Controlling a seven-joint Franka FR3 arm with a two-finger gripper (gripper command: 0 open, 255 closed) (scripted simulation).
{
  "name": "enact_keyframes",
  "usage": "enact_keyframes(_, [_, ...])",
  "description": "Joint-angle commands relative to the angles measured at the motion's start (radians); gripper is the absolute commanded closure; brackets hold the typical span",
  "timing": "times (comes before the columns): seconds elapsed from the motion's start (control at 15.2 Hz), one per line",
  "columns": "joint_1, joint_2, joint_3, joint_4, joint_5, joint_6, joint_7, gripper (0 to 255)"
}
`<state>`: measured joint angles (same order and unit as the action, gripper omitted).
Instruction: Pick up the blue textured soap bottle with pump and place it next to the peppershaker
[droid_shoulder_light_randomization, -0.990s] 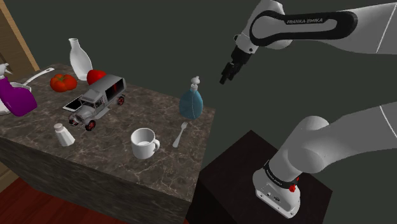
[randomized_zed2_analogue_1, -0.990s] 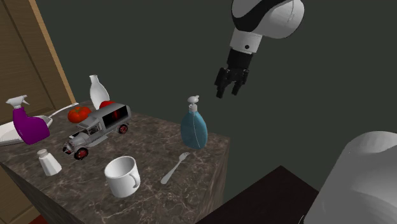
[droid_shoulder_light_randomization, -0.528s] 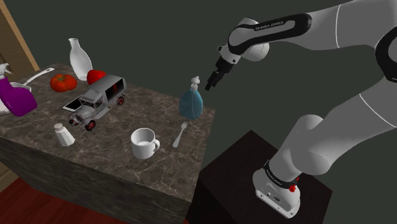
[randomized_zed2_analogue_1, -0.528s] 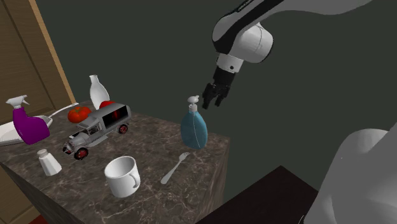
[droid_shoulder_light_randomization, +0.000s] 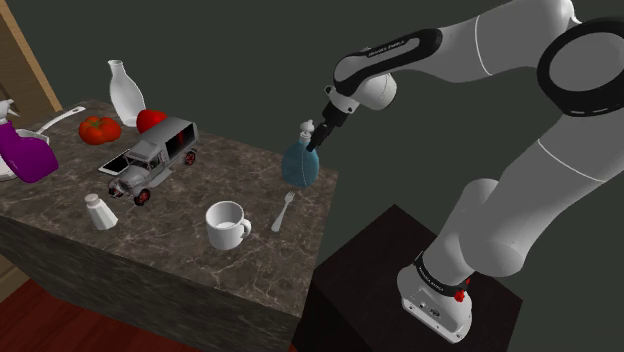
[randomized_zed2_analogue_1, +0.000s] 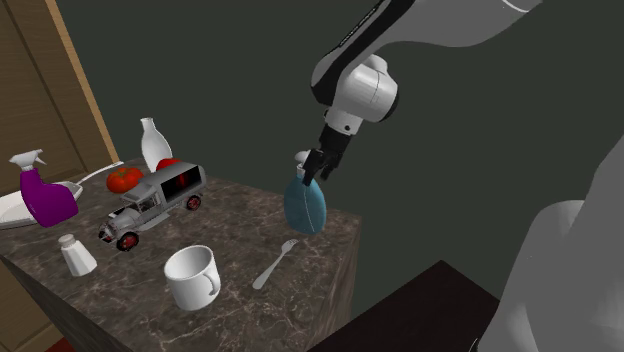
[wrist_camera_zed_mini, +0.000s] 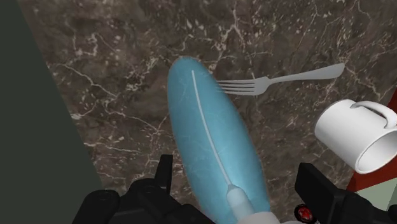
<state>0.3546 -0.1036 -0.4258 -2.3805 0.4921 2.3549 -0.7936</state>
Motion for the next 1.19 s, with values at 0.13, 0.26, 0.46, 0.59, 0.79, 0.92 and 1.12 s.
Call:
enact_keyframes(0.13, [0.013, 0.044, 0.004, 0.0, 0.046, 0.035, -0.031, 0])
enact_keyframes(0.26, [0.013, 0.044, 0.004, 0.0, 0.046, 0.035, -0.031, 0])
enact_keyframes(0.46, [0.013, 0.044, 0.004, 0.0, 0.046, 0.035, -0.031, 0])
enact_keyframes(0.59, [0.013, 0.044, 0.004, 0.0, 0.046, 0.035, -0.031, 0])
enact_keyframes(0.79, [0.013, 0.044, 0.004, 0.0, 0.046, 0.035, -0.031, 255])
enact_keyframes(0.92, [0.012, 0.043, 0.004, -0.001, 0.046, 0.035, -0.031, 255])
enact_keyframes(1.12, [0.012, 0.044, 0.004, 0.001, 0.046, 0.035, -0.031, 255])
